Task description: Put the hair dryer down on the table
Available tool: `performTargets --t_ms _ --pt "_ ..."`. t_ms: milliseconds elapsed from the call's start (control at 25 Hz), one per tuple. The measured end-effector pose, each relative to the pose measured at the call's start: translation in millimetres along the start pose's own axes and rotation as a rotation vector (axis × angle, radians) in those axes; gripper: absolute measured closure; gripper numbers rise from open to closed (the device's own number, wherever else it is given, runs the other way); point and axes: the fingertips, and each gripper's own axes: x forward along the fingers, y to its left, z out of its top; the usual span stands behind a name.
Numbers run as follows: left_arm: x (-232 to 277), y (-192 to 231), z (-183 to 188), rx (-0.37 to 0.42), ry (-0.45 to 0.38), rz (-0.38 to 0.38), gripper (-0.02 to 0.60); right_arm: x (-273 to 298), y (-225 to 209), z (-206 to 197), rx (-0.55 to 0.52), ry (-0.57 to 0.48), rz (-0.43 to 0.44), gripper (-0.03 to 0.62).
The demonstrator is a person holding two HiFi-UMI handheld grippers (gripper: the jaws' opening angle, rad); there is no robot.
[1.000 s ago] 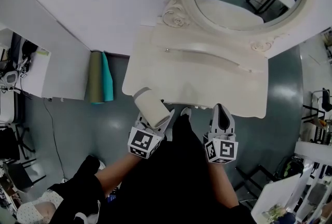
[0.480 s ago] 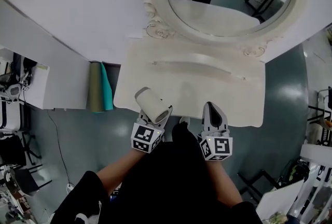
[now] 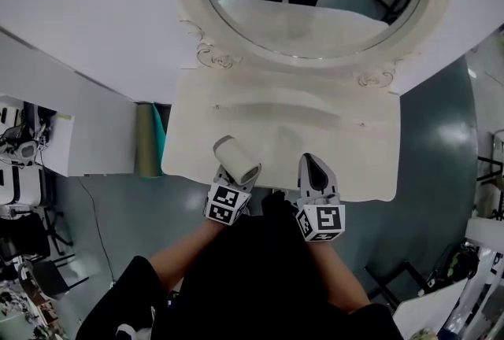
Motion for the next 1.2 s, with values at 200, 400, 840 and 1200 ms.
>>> performTargets --t_ms 200,400,840,1200 --pt "34 -1 -18 -0.01 0.078 -0.011 0.39 12 -9 -5 -0.011 0.013 0.042 0.576" --pt "60 4 -32 0.09 0.179 -0.028 0.39 21 -23 -9 -0.017 0.028 0.055 0.576" --pt "114 6 -73 0.194 0.417 -0.131 0.39 34 -46 -28 -0.023 0.078 0.057 0.576" --pt "130 10 -90 0.207 0.503 -0.157 0.389 59 -72 -35 0.02 0.098 0.023 0.576"
